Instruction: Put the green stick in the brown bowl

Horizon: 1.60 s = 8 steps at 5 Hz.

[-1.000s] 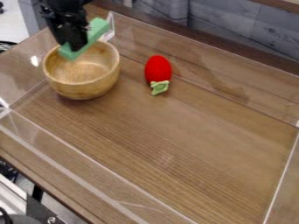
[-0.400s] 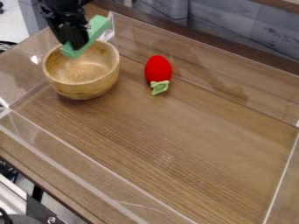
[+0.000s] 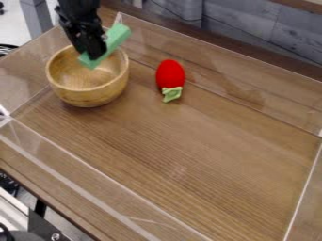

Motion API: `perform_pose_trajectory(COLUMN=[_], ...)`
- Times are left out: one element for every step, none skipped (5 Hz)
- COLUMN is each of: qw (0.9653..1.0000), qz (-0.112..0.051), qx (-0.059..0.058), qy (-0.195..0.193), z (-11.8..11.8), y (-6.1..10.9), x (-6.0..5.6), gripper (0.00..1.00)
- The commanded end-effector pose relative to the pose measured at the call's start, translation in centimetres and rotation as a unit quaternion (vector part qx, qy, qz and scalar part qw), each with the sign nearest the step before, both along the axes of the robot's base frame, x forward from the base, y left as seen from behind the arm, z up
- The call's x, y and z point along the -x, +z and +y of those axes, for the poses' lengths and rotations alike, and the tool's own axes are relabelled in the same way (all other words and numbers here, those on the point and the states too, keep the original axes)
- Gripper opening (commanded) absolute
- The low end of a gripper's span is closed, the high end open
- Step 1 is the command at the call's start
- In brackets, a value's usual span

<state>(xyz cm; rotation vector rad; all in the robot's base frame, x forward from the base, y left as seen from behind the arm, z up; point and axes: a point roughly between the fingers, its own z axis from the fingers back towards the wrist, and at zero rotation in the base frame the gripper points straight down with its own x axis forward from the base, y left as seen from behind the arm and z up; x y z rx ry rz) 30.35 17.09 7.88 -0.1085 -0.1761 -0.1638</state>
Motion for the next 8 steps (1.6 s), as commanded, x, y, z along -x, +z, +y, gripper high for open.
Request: perform_pose_trajectory(qw=[0.9993,0.9991,0.9987,0.9993,0.9992,0.9987,0.9990,0.9993], qz=[-0.034,-0.041,-0.048,-0.036,-0.025,-0.013,-0.004,-0.003], qx=[-0.014,-0.009,-0.005,-0.010,-0.014,-0.017,-0.018,-0.016], qy=[-0.002,0.001,0.016,0.006,0.027,0.047,0.040,0.034], z=[1.4,2.2,2.3,2.8,3.0,3.1,3.5,3.9], y=[2.2,2.7,2.2,1.8,1.5,1.5,1.7,2.7], x=[-0.3,0.1,0.1,0.3,0.3,0.3,-0.3,-1.0], gripper=[0.00,0.00,0.00,0.00,0.00,0.00,1.00,1.00])
